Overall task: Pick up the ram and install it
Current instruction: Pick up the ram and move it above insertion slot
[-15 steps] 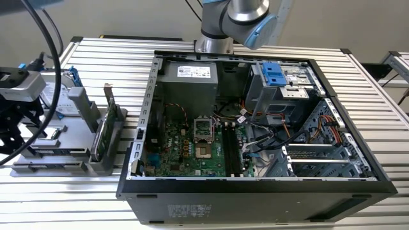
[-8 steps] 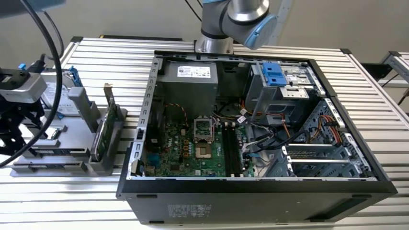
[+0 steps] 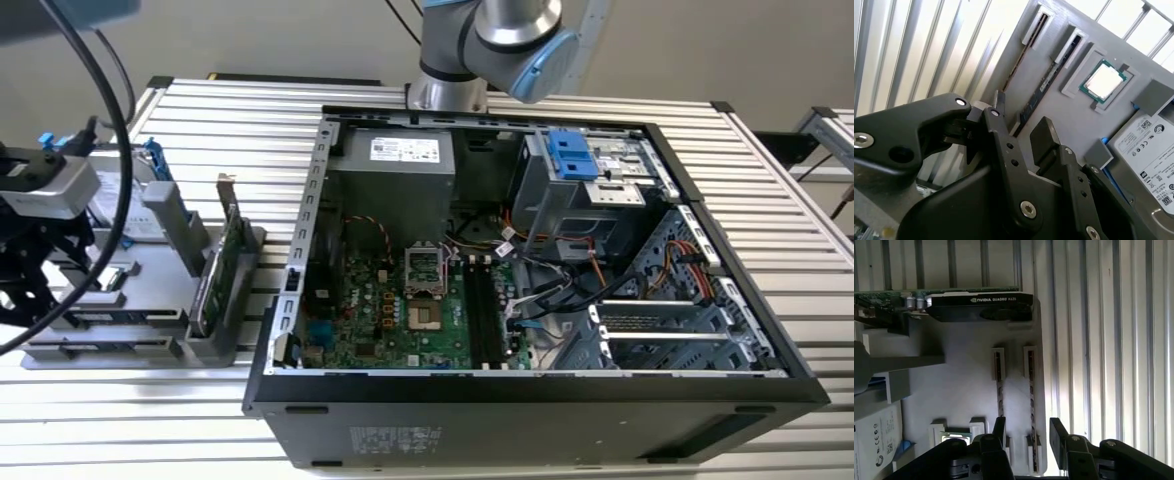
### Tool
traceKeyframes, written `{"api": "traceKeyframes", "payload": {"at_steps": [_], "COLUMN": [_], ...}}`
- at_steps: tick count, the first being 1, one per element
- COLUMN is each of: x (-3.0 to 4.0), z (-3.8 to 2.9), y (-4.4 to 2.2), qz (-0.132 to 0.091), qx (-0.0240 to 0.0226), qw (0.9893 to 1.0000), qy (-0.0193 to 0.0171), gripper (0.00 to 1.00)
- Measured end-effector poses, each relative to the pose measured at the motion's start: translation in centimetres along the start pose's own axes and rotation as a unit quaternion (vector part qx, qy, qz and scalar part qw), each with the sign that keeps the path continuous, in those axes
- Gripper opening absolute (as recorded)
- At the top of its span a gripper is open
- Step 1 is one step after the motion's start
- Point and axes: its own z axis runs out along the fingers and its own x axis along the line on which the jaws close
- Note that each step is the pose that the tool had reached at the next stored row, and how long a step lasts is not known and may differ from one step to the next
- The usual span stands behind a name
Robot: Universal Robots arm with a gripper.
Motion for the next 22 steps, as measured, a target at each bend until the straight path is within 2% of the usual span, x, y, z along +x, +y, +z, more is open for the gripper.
{"api": "traceKeyframes", "payload": {"at_steps": [22], "x": [-0.02], "z": [0.97], "y": [-0.1], "qz": [0.0], "qx": [0.0016], "qw": [1.0], "qy": [-0.0002], "gripper": [1.0]}}
